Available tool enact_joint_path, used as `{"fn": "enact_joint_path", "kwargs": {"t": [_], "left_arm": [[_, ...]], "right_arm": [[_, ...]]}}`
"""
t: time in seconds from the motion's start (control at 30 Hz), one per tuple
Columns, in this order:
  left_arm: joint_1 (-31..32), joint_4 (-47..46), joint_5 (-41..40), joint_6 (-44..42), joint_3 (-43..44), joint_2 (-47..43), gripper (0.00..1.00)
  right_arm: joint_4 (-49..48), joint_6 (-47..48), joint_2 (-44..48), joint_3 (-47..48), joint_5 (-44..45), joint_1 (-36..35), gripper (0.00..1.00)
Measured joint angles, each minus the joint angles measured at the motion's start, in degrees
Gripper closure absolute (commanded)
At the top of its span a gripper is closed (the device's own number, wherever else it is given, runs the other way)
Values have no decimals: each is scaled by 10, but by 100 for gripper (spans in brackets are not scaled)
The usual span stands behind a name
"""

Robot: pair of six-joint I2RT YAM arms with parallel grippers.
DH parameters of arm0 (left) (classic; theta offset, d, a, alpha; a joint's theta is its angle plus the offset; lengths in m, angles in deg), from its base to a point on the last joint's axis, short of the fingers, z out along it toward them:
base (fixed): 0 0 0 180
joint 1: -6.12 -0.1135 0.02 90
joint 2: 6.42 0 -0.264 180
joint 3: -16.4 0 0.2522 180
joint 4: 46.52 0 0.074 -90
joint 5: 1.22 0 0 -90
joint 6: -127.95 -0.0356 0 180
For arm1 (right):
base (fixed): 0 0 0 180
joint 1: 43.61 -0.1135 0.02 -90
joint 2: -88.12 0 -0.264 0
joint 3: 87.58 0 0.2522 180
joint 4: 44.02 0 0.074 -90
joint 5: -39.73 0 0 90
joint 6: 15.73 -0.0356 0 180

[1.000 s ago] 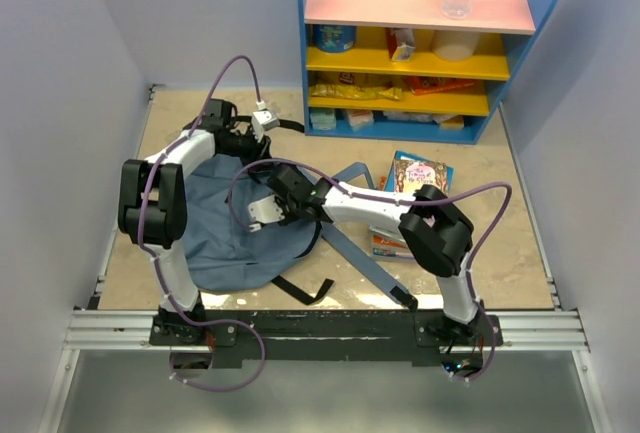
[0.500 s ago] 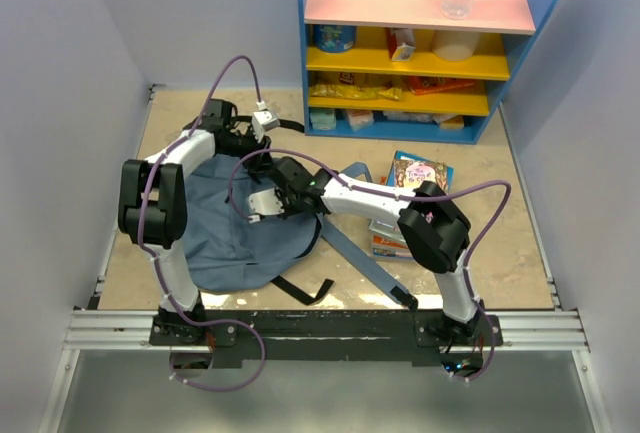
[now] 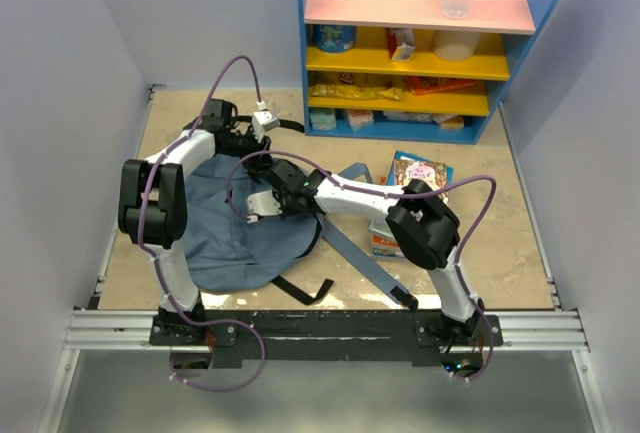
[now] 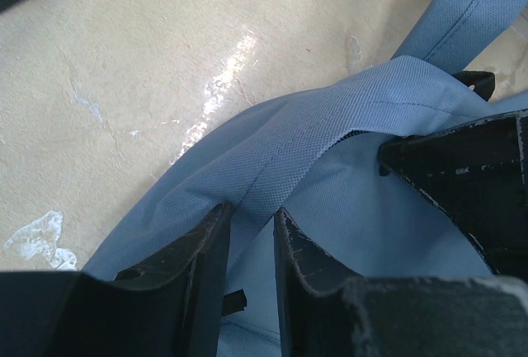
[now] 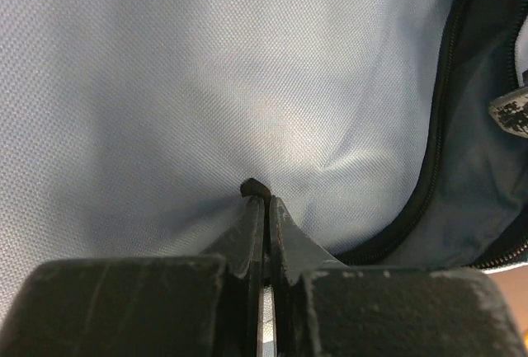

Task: Pack the student bag
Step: Unzip the student bag at the center of the board.

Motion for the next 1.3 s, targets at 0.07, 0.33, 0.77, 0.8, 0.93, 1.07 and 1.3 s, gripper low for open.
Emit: {"fn": "enact_joint_path", "kwargs": {"t": [0.07, 0.33, 0.77, 0.8, 0.93, 1.07, 1.3], "left_arm": [[0, 0, 0, 0, 0, 0, 68], [0, -2, -3, 2, 0, 0, 69], [3, -37, -36, 51, 0, 0, 96], [4, -42, -39, 59, -1, 0, 97], [8, -64, -48, 83, -10, 0, 100], [9, -85, -55, 110, -14, 0, 100], [14, -107, -74, 140, -17, -2, 100]], "right_arm": [[1, -4, 0, 2, 0, 0, 100], [-31, -43, 54, -16, -37, 1, 100], [-124, -138, 219, -166, -92, 3, 100], [-132, -149, 229, -183, -94, 3, 100], [-158, -183, 261, -219, -103, 3, 100], [-186, -230, 294, -247, -115, 3, 100], [-231, -310, 353, -317, -120, -18, 100]]}}
